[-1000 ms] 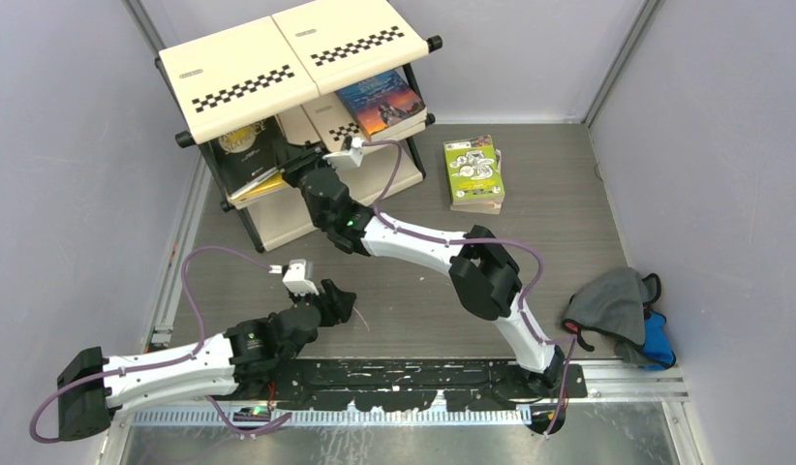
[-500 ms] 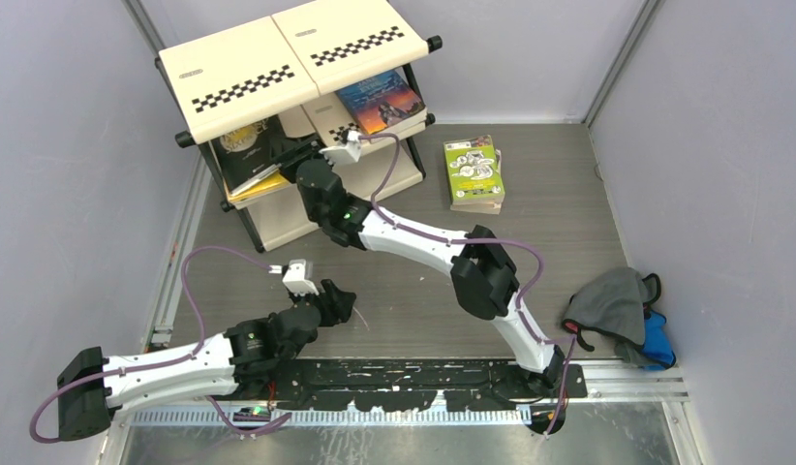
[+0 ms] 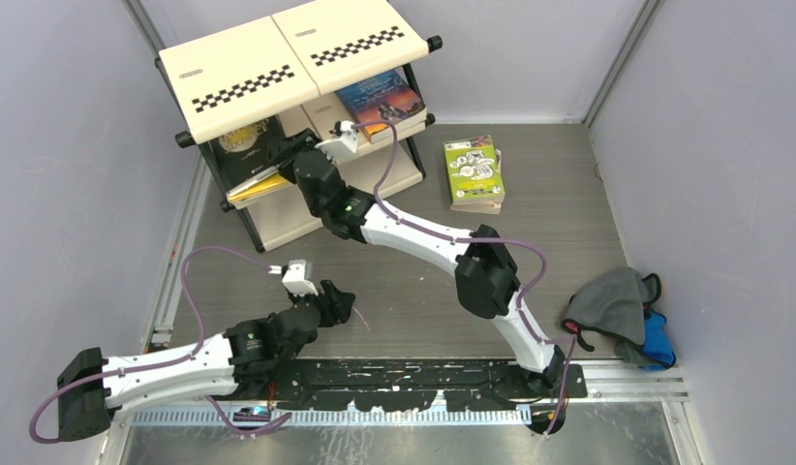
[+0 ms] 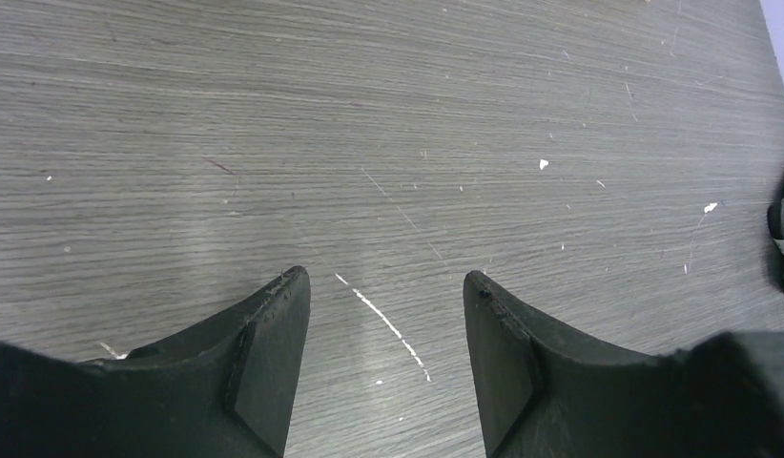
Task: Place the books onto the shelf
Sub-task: Place the book on the shelf, then adjust the book on the shelf.
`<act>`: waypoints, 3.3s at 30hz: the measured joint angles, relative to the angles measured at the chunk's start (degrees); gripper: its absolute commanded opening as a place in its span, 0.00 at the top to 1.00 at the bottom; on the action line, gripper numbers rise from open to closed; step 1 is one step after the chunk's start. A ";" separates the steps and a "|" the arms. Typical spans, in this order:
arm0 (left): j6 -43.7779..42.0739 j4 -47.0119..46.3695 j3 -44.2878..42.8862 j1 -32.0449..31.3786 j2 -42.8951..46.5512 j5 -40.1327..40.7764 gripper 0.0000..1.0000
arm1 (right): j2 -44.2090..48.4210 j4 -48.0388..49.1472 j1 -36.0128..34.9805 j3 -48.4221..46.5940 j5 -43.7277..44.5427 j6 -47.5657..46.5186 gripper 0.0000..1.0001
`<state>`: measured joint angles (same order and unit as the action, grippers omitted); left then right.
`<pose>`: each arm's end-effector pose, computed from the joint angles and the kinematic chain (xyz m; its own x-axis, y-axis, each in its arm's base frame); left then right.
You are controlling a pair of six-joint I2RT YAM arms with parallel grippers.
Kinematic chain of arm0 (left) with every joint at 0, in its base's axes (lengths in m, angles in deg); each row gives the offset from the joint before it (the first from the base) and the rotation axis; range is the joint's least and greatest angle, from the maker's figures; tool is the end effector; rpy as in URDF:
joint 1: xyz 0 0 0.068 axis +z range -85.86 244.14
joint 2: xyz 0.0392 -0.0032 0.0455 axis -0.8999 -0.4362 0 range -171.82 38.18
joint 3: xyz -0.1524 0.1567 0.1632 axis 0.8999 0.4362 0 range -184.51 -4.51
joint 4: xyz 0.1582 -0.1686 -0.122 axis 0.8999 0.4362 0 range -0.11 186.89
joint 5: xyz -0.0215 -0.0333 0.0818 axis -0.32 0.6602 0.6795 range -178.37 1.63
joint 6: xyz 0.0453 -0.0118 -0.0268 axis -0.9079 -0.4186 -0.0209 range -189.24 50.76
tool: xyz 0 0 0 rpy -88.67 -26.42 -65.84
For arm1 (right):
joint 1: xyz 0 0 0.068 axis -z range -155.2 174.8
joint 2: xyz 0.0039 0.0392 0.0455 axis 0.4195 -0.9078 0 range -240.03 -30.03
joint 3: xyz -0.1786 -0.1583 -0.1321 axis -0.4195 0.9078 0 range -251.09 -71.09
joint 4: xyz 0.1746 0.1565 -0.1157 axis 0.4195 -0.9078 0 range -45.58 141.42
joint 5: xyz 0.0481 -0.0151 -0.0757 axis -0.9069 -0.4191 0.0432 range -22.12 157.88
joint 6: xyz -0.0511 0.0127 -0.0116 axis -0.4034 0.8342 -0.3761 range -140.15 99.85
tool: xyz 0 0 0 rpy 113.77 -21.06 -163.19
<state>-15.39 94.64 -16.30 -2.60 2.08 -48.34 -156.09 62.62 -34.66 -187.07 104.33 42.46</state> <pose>0.0776 -0.1224 0.1737 -0.5019 -0.3980 -0.7679 0.1290 0.8435 -0.5215 0.2872 0.4456 0.3451 -0.3426 0.8249 -0.4496 -0.1888 0.4084 0.8931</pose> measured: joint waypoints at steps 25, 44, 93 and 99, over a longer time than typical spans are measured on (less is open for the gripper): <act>0.22 0.24 -0.02 0.00 -0.94 0.48 0.39 | 1.07 -14.08 -0.46 -4.00 -1.77 -13.73 0.41; 0.13 0.28 -0.02 -0.02 -1.64 1.38 0.39 | 6.36 -13.42 -0.61 3.65 2.71 -31.17 0.38; -0.26 0.28 -0.09 0.00 -1.90 4.17 0.39 | 4.98 -32.79 -4.46 -6.54 -5.09 -44.09 0.99; -0.28 0.28 -0.09 0.00 -1.25 4.57 0.39 | 3.39 -33.42 -4.26 -9.11 -5.07 -44.48 0.99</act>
<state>-15.68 94.93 -16.39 -2.60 0.84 -43.77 -152.71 29.20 -38.92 -196.19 99.26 -2.02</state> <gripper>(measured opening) 0.611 0.028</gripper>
